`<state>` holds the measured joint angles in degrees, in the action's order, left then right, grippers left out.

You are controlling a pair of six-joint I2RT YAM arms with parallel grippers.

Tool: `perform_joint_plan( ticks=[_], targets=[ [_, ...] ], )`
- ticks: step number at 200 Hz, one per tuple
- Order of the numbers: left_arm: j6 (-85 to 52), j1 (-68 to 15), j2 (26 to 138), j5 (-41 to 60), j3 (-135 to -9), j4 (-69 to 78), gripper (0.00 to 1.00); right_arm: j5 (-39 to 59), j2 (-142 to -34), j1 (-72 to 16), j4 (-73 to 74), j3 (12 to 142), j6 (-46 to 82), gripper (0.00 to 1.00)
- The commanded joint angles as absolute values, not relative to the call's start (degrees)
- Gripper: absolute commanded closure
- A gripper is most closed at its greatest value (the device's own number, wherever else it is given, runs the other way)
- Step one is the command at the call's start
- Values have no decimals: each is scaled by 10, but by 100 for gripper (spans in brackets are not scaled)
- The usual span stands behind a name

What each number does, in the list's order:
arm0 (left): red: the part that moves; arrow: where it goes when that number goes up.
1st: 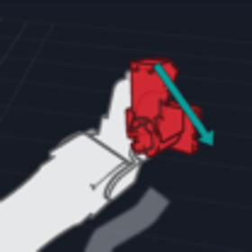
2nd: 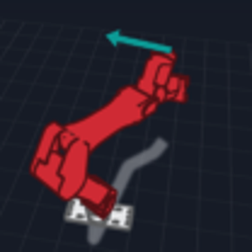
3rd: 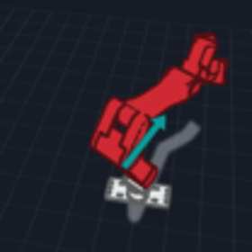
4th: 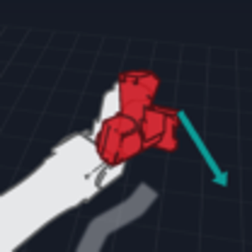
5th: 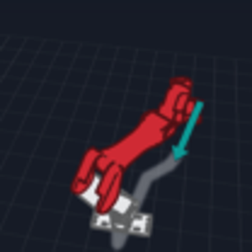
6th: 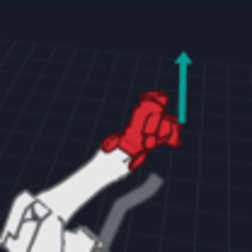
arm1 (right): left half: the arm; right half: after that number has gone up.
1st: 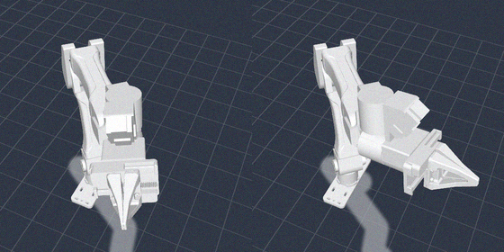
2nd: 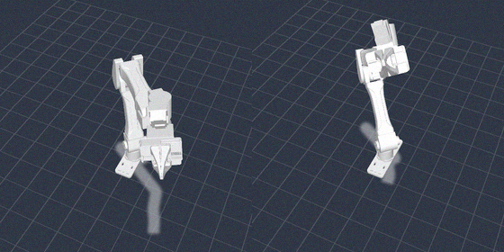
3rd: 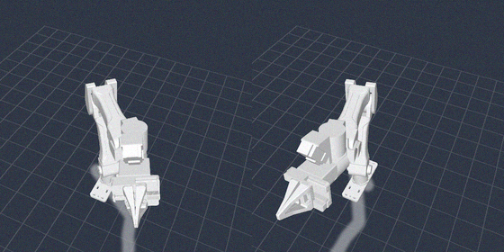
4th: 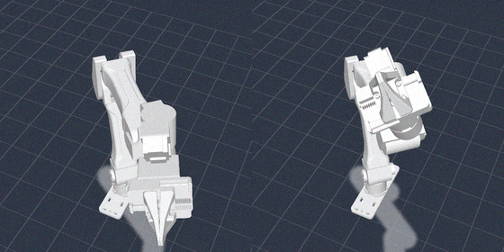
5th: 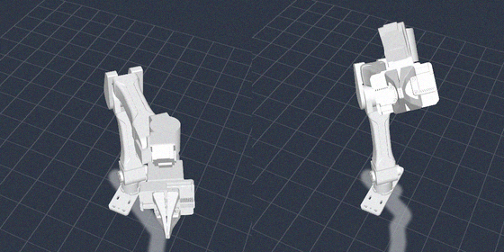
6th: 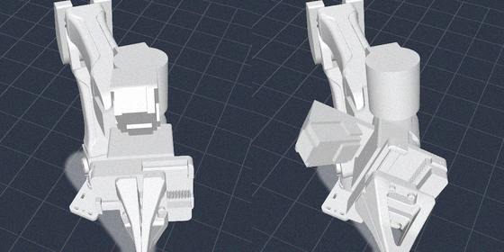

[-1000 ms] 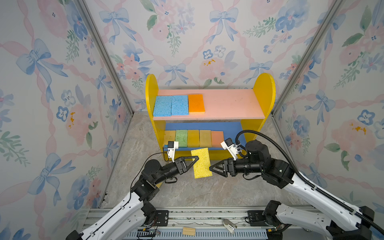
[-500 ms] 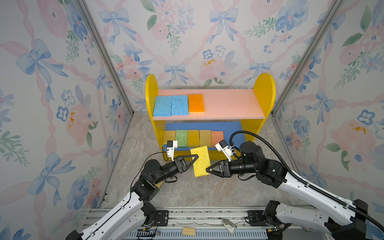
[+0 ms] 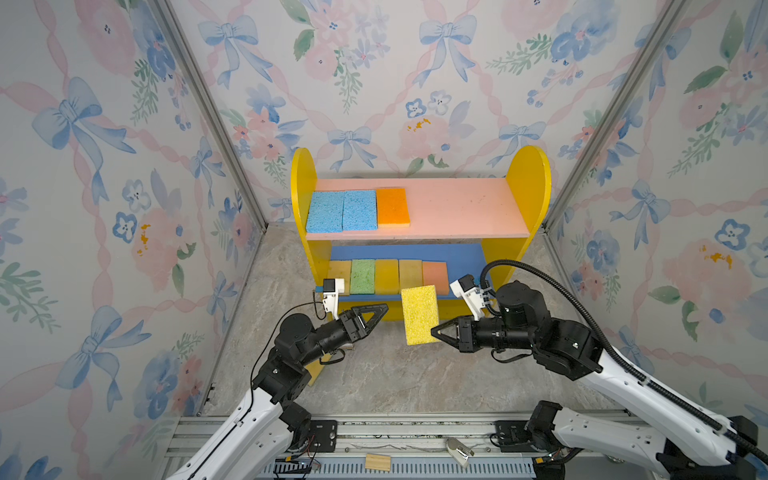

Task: Place and organize the cleaning sponges onto the shelf
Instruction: 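Carry the yellow sponge up to the pink top board while the left gripper draws back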

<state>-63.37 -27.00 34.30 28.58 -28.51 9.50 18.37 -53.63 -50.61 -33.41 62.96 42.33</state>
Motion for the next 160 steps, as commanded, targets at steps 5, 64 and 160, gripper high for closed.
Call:
perform_joint_plan(
  ticks=[5, 64, 160],
  targets=[
    [-523, -233, 320, 306, -324, -40, 14, 115, -511, -501, -452, 716, 372, 91],
    [-368, -229, 361, 186, -372, -173, 2, 76, -573, -473, -572, 917, 311, 91],
    [-251, -227, 384, 208, -345, -175, 2, 214, -793, -338, -626, 1209, 274, 91]
  ],
)
